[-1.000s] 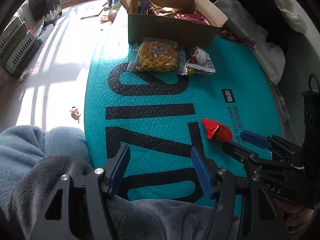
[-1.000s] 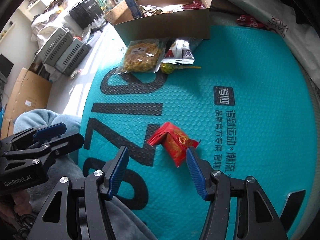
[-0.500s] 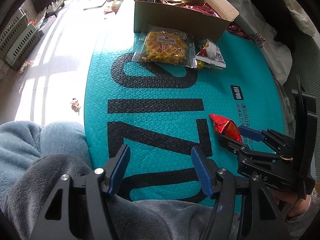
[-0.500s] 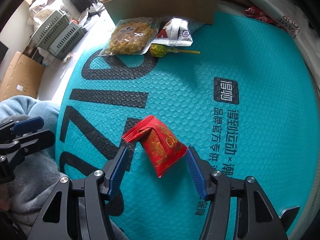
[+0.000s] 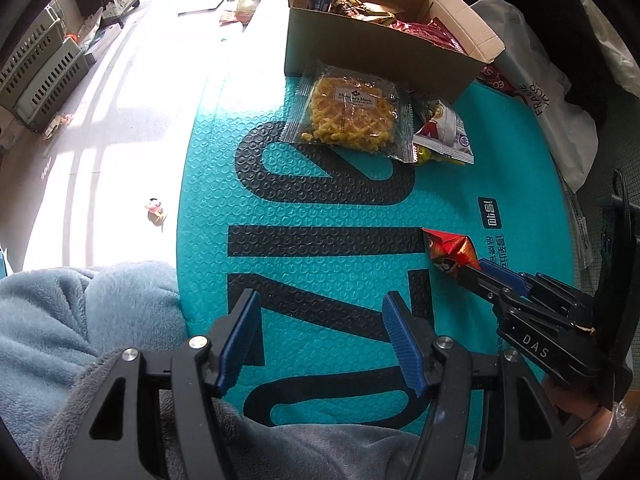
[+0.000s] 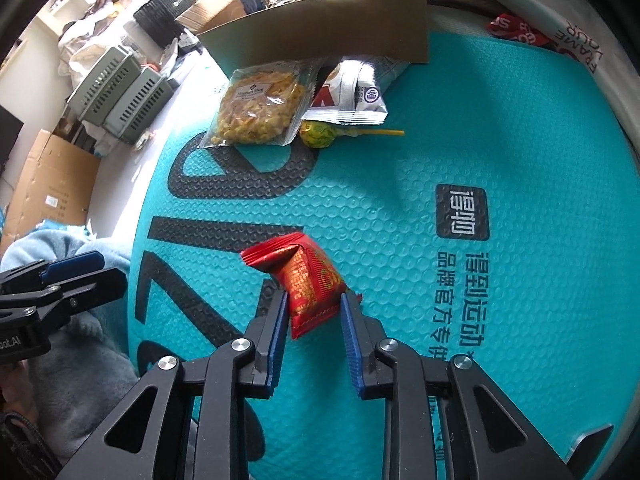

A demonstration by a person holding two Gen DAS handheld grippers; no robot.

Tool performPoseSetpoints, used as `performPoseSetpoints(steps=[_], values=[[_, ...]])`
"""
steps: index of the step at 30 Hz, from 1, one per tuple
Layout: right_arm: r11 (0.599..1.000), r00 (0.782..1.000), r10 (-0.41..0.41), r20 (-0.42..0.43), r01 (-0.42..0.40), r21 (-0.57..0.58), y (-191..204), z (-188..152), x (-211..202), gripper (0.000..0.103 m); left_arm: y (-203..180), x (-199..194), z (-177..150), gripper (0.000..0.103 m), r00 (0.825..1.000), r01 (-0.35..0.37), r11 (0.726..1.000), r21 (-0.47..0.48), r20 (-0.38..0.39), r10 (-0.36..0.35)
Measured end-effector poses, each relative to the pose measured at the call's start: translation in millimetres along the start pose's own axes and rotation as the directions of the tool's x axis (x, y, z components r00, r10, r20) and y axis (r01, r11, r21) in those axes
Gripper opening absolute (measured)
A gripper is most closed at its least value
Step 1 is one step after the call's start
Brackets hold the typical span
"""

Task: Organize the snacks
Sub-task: 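Close the right tool around the small red packet on the mat, then grasp the Member's Mark waffle bag with the left tool while the right tool holds the red packet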

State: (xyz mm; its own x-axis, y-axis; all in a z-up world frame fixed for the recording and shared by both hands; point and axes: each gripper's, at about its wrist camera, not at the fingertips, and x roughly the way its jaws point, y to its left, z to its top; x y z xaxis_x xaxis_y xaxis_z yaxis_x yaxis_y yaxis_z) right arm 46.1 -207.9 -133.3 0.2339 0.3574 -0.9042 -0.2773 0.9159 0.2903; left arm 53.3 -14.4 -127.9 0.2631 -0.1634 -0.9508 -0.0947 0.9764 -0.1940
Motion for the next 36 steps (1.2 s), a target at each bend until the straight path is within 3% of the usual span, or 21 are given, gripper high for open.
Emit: performPoseSetpoints(steps=[7, 15, 26, 29, 36], values=[[0.999, 0.999, -0.034, 0.012, 0.034, 0.019, -9.3, 18.3, 4.4, 0.025, -1.0, 11.0, 25.3, 0.062, 1.0, -0.001, 1.0, -0.014, 0.009, 0.001], [0.999, 0.999, -0.049, 0.008, 0.049, 0.005, -11.1, 37.0, 10.2, 0.037, -10.6, 21.1, 69.3, 0.062, 0.999, 0.017, 1.0, 0.001, 0.051, -0.017], [0.99, 0.999, -0.047, -0.009, 0.046, -0.131, 1.4, 56.7, 26.7, 0.037, -10.9, 36.1, 107.5, 0.062, 0.997, 0.012, 1.0, 0.025, 0.081, -0.015], [0.985, 0.999, -0.043, 0.008, 0.044, -0.166, 6.6, 59.8, 28.8, 0.027, -8.9, 38.7, 112.3, 0.062, 0.996, 0.01, 1.0, 0.016, 0.085, -0.012], [0.999, 0.997, -0.036, 0.065, 0.038, -0.024, -14.5, 63.8, 19.2, 0.025, -11.0, 43.6, 123.9, 0.062, 0.995, 0.033, 0.999, -0.019, 0.096, -0.031]])
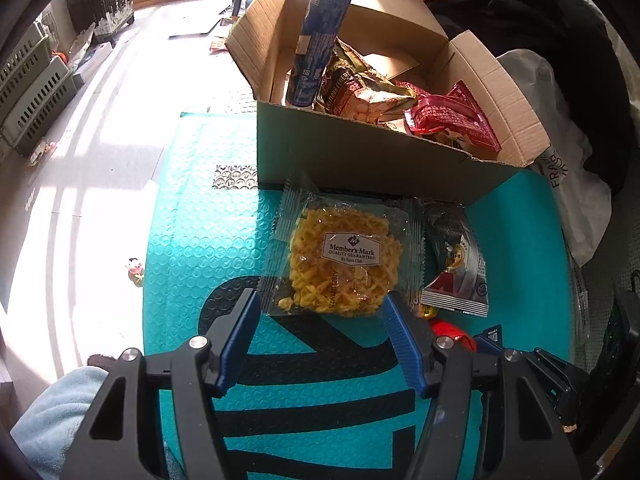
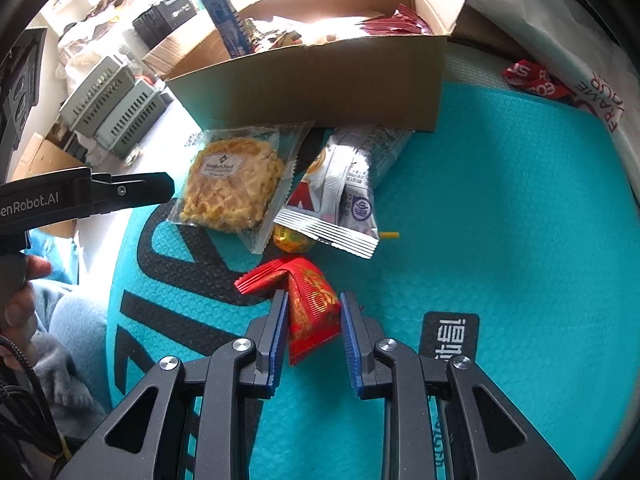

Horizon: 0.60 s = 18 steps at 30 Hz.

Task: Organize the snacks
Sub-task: 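Grasp the Member's Mark waffle bag with the left tool while the right tool holds the red packet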

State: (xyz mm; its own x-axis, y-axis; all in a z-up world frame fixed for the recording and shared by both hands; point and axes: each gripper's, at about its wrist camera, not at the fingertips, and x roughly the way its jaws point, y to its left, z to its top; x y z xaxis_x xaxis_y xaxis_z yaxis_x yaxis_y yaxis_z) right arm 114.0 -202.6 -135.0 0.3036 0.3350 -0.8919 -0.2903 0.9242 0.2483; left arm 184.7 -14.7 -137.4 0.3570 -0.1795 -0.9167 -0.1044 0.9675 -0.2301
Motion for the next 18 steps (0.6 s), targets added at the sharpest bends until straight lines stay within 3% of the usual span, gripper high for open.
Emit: performPoseSetpoints(steps=[6, 11, 13, 16, 18], values=[[0.994, 0.998, -0.058, 0.039, 0.054, 0.097, -25.7, -2.1, -13.7, 0.025, -22.8, 16.8, 13.3, 0.062, 1.0, -0.004, 0.999, 0.039, 0.021, 0.003], [0.992, 0.998, -0.056, 0.021, 0.053, 0.116, -34.5, -4.3, -9.2, 0.025, -29.0, 49.3, 20.8, 0.063, 0.998, -0.046, 0.998, 0.047, -0.039, 0.048], [0.992, 0.998, -0.063, 0.023, 0.061, 0.107, -32.9, -3.6, -9.5, 0.025, -29.2, 55.3, 21.5, 0.09, 0.997, -0.073, 0.995, 0.066, -0.035, 0.075], [0.993, 0.998, -0.063, 0.024, 0.06, 0.103, -29.2, -2.4, -7.0, 0.025, -21.6, 71.3, 21.2, 0.102, 0.994, -0.049, 0.998, 0.034, -0.095, 0.052], [0.993, 0.998, -0.053, 0.022, 0.051, 0.11, -31.2, 0.3, -3.5, 0.025, -16.9, 76.8, 21.1, 0.103, 0.994, -0.038, 0.999, 0.014, -0.098, 0.039]])
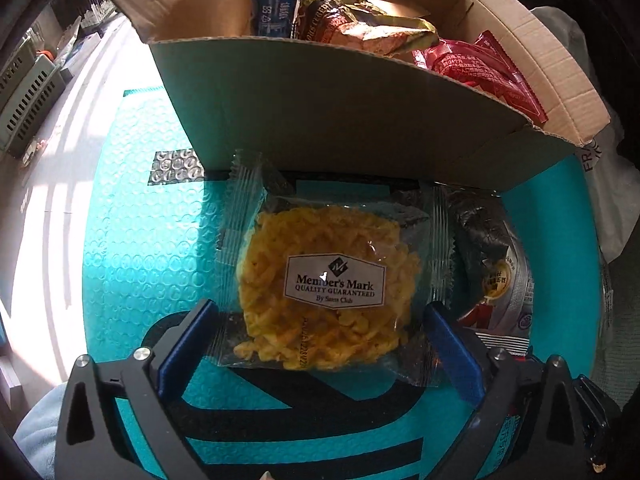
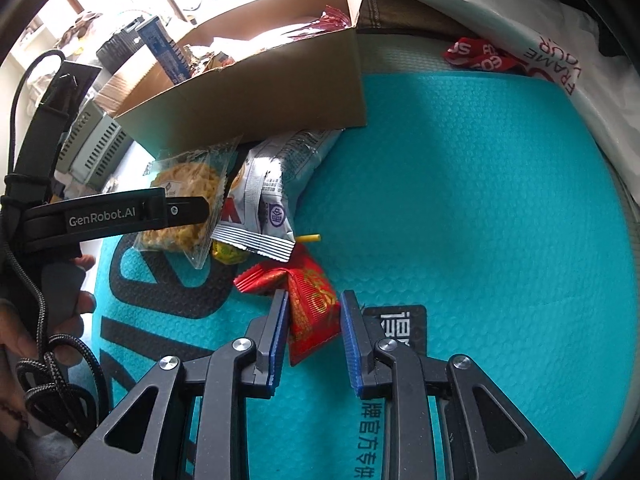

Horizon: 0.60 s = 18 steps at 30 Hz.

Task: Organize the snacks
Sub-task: 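Grasp the Member's Mark waffle bag with the left tool while the right tool holds the red packet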

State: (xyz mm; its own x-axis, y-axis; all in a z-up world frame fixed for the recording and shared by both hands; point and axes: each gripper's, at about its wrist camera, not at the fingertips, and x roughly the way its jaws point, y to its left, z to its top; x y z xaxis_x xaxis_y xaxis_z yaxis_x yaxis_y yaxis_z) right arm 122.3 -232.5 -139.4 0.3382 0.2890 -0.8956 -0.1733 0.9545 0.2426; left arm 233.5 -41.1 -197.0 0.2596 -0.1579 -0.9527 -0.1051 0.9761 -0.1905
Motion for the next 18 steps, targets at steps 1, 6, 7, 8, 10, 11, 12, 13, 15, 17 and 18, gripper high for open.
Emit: performPoseSetpoints(steps=[1, 6, 7, 8, 10, 11, 12, 13, 15, 17, 18], values=[[1.0, 1.0, 0.003, -0.002, -0.003, 0.002, -0.6, 1.0, 0.7, 0.025, 1.2, 0.3, -0.2, 0.103, 1.0, 0.003, 1.0, -0.001, 0.005, -0.003], [1.0, 1.0, -0.001, -0.014, 0.001, -0.023, 2.3, 5.0, 2.4, 0.029, -3.3, -3.4, 5.9, 0.103, 0.999, 0.008, 1.0, 0.021, 0.036, -0.009], [1.0, 1.0, -0.002, -0.019, 0.001, -0.028, 3.0, 5.9, 3.0, 0.03, -5.2, -7.8, 6.2, 0.103, 0.998, 0.026, 0.999, 0.032, 0.064, -0.028], [0.999, 1.0, -0.002, -0.024, 0.001, -0.034, 3.9, 6.2, 3.4, 0.03, -7.9, -11.4, 5.9, 0.103, 0.996, 0.033, 0.998, 0.05, 0.083, -0.037], [0.999, 0.999, -0.005, -0.034, 0.004, -0.047, 6.1, 6.2, 5.1, 0.033, -13.8, -8.4, 7.9, 0.103, 0.997, 0.019, 0.997, 0.081, 0.07, -0.025], [0.998, 0.999, -0.008, -0.039, 0.005, -0.055, 7.4, 6.9, 7.0, 0.034, -15.5, -3.6, 9.3, 0.103, 0.999, 0.008, 0.996, 0.088, 0.052, -0.013], [0.998, 0.999, -0.012, -0.041, 0.009, -0.063, 8.5, 7.2, 8.0, 0.036, -18.6, 1.3, 11.1, 0.103, 0.999, -0.007, 0.996, 0.094, 0.04, 0.003], [0.997, 0.999, -0.018, -0.046, 0.014, -0.071, 9.5, 7.6, 9.1, 0.036, -18.5, 4.1, 13.3, 0.103, 0.999, -0.01, 0.995, 0.097, 0.041, 0.006], [0.996, 0.998, -0.028, -0.055, 0.023, -0.082, 11.7, 9.7, 11.2, 0.037, -16.9, 5.2, 17.8, 0.103, 0.999, -0.008, 0.996, 0.09, 0.052, 0.003], [0.996, 0.998, -0.027, -0.063, 0.022, -0.081, 12.1, 10.8, 13.1, 0.042, -14.2, 11.3, 22.5, 0.103, 1.0, 0.006, 0.997, 0.077, 0.028, -0.008], [0.997, 0.997, -0.028, -0.074, 0.022, -0.079, 12.3, 11.5, 15.7, 0.044, -10.2, 14.5, 24.8, 0.103, 1.0, 0.013, 0.998, 0.067, 0.019, -0.015]])
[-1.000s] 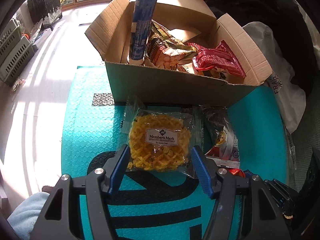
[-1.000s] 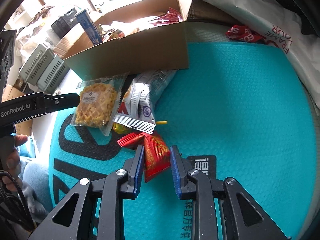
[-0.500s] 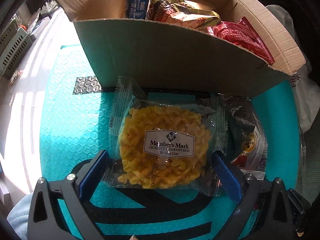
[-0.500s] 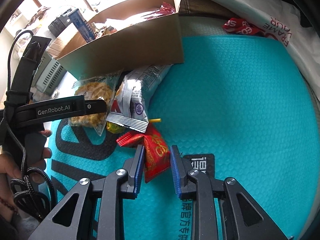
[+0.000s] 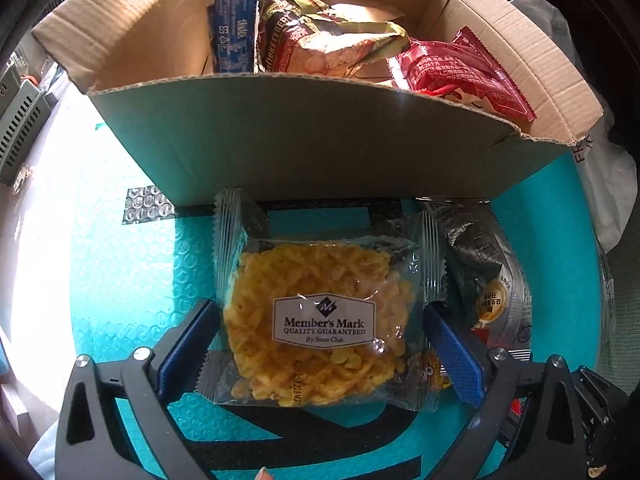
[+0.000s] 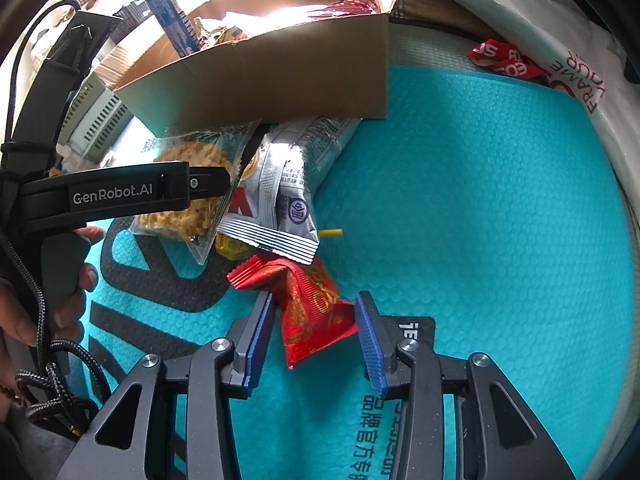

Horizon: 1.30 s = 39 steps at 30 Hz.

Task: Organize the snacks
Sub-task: 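Grasp the Member's Mark waffle bag with the left tool while the right tool holds the red packet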

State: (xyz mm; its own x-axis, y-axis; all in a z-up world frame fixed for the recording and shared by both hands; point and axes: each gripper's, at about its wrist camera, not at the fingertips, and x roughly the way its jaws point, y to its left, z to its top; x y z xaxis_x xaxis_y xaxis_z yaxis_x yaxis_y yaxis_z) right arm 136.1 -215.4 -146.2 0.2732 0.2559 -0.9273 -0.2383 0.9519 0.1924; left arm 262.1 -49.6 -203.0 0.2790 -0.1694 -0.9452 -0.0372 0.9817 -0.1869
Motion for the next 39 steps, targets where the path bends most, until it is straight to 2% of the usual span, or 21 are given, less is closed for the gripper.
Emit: performPoseSetpoints(steps=[3, 8, 10, 11, 12, 14, 16, 23, 25, 34, 39], values=[[1.0, 0.999, -0.012, -0.035, 0.011, -0.01, 5.5, 4.0, 9.8, 0.048, -1.3, 3.1, 2.4, 0.103, 1.0, -0.013, 1.0, 0.01, 0.009, 0.013], [0.998, 0.999, -0.046, -0.015, 0.046, -0.042, 16.5, 5.0, 14.0, 0.048, -2.5, 4.8, -0.4, 0.103, 1.0, -0.01, 1.0, 0.014, 0.023, 0.009], [0.998, 0.999, -0.05, -0.007, 0.049, -0.047, 19.5, 4.6, 14.5, 0.048, -5.9, 6.3, -12.5, 0.103, 1.0, -0.006, 1.0, 0.027, 0.031, 0.006], [0.997, 0.999, -0.052, -0.003, 0.052, -0.051, 22.3, 2.5, 14.7, 0.047, -8.4, 0.5, -21.8, 0.103, 0.999, -0.005, 0.999, 0.032, 0.04, 0.004], [0.997, 0.998, -0.06, 0.003, 0.06, -0.057, 24.0, 1.8, 14.8, 0.04, -9.3, -0.6, -26.8, 0.103, 0.999, -0.007, 0.999, 0.035, 0.051, 0.005], [0.995, 0.998, -0.064, 0.007, 0.064, -0.071, 24.6, -2.4, 14.0, 0.036, -8.8, -2.9, -38.3, 0.099, 0.998, -0.01, 0.999, 0.045, 0.068, 0.007], [0.995, 0.998, -0.067, 0.008, 0.067, -0.076, 24.6, -2.9, 12.6, 0.034, -8.0, -7.3, -45.1, 0.083, 0.996, -0.001, 0.999, 0.043, 0.084, -0.002], [1.0, 1.0, -0.029, 0.007, 0.03, -0.007, 25.3, -8.6, 9.7, 0.033, 5.1, -20.6, -63.6, 0.059, 0.991, 0.08, 0.997, -0.012, 0.106, -0.079], [1.0, 1.0, -0.015, 0.012, 0.015, 0.004, 27.5, -10.7, 7.3, 0.033, 8.7, -26.1, -68.4, 0.048, 0.99, 0.09, 0.996, -0.024, 0.113, -0.087], [1.0, 0.998, -0.023, 0.063, 0.024, -0.005, 43.0, -11.1, -10.5, 0.033, 17.0, -67.1, -75.5, 0.027, 0.982, 0.141, 0.989, -0.045, 0.134, -0.134], [1.0, 0.997, -0.012, 0.078, 0.012, -0.004, 49.2, -17.2, -17.7, 0.033, 24.4, -93.2, -89.3, 0.024, 0.98, 0.14, 0.99, -0.025, 0.145, -0.134]])
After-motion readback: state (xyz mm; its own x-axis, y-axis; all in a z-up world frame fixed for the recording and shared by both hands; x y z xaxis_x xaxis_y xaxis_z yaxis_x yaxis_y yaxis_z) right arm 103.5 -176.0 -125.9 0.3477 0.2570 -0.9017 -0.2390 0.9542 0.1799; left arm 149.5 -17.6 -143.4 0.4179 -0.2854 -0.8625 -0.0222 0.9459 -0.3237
